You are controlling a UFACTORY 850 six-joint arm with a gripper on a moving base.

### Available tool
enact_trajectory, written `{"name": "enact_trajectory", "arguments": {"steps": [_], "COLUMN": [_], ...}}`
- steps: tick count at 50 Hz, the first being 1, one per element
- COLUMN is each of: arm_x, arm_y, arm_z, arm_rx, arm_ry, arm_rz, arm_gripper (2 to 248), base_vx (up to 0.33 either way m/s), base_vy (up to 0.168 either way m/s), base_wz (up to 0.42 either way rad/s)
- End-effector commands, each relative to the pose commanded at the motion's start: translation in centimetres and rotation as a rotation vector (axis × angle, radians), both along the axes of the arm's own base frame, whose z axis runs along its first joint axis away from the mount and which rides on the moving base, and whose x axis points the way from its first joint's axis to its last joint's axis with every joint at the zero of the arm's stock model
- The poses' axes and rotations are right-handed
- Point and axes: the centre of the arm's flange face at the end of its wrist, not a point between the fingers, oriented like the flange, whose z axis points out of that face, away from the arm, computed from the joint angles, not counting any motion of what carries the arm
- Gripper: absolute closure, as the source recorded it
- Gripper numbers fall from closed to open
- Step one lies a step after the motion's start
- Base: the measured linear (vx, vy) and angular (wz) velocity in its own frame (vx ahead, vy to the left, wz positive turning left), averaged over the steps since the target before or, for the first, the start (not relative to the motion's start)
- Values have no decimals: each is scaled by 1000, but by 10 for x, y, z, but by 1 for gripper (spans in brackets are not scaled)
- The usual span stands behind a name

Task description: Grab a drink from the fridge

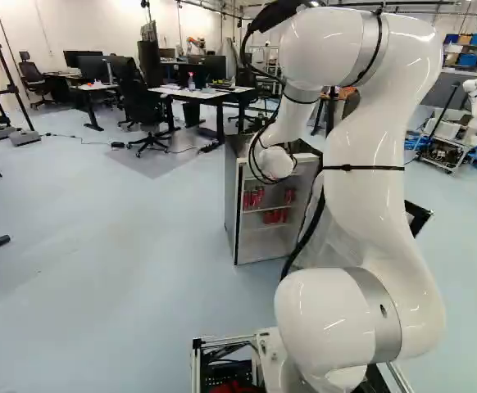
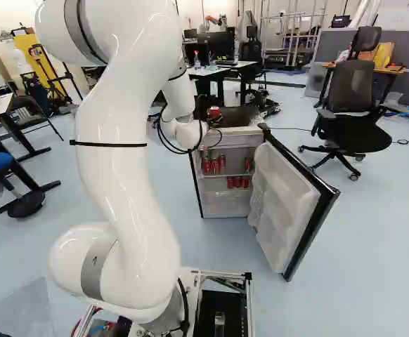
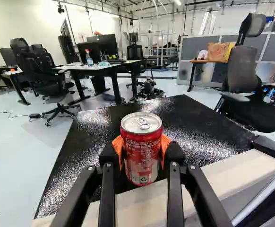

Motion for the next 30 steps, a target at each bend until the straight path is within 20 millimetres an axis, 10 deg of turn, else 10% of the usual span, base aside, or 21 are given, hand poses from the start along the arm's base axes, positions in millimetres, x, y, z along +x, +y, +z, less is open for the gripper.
{"name": "enact_trajectory", "arguments": {"steps": [30], "arm_x": [0], "arm_y": [0], "arm_z": [-1], "arm_rx": [0], "arm_ry": [2], "arm_rz": [0], "arm_gripper": [151], "base_vx": [0], "base_vy": [0], "base_wz": [0]}}
